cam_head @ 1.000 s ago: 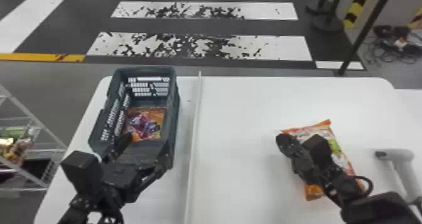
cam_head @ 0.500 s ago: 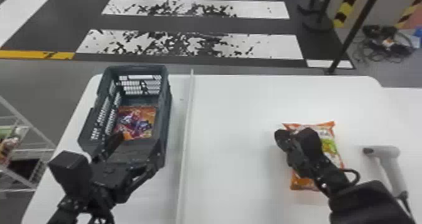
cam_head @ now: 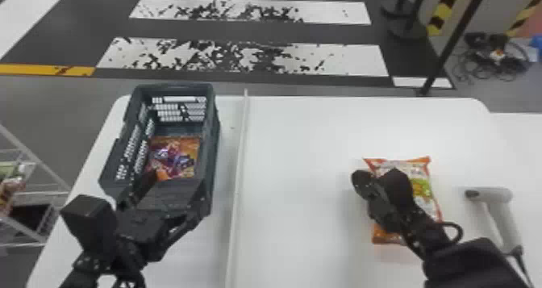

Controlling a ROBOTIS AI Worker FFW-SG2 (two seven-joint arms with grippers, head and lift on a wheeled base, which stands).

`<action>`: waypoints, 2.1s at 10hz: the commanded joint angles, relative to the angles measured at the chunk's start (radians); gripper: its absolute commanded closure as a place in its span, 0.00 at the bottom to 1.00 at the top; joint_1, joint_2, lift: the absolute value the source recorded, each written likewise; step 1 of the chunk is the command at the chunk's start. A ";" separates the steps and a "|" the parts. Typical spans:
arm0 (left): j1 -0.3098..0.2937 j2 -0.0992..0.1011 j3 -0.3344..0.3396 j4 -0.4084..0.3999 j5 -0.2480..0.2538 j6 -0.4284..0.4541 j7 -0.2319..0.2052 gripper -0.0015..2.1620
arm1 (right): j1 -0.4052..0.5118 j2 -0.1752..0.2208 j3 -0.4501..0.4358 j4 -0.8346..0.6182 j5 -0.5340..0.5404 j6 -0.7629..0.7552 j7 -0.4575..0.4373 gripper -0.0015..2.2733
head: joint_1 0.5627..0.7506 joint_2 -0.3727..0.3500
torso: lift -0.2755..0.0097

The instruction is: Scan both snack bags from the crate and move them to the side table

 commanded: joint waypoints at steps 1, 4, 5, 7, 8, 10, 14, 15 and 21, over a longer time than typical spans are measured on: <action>0.000 0.000 0.001 0.002 0.000 0.000 0.000 0.05 | 0.028 -0.002 -0.005 -0.024 0.010 0.002 0.006 0.93 | 0.70 0.52 | 0.70; -0.006 0.000 -0.001 0.008 0.000 0.000 0.000 0.05 | 0.088 -0.008 -0.034 -0.081 0.010 -0.004 0.015 0.93 | 0.70 0.52 | 0.70; -0.009 0.000 -0.001 0.011 0.000 0.000 0.000 0.05 | 0.094 -0.009 -0.039 -0.087 0.010 -0.004 0.017 0.93 | 0.70 0.51 | 0.70; -0.009 0.000 -0.001 0.011 0.000 0.000 0.000 0.05 | 0.111 -0.011 -0.038 -0.112 0.004 -0.014 0.020 0.93 | 0.70 0.49 | 0.70; -0.009 0.000 -0.001 0.011 0.002 0.000 0.000 0.05 | 0.137 -0.011 -0.039 -0.167 -0.048 -0.026 0.027 0.93 | 0.70 0.49 | 0.70; -0.006 -0.002 -0.001 0.006 0.000 0.000 -0.002 0.05 | 0.196 -0.003 -0.111 -0.317 -0.261 -0.087 0.050 0.62 | 0.70 0.52 | 0.70; 0.008 0.000 0.006 -0.003 0.002 -0.009 -0.002 0.05 | 0.191 0.000 -0.377 -0.357 -0.370 0.066 -0.008 0.01 | 0.70 0.35 | 0.70; 0.005 0.000 0.004 -0.002 0.002 -0.009 -0.002 0.05 | 0.173 -0.009 -0.441 -0.319 -0.370 0.127 -0.006 0.01 | 0.70 0.30 | 0.70; 0.002 0.000 0.004 0.011 0.002 -0.009 -0.002 0.05 | 0.137 -0.108 -0.505 -0.129 -0.335 0.216 0.026 0.01 | 0.70 0.03 | 0.70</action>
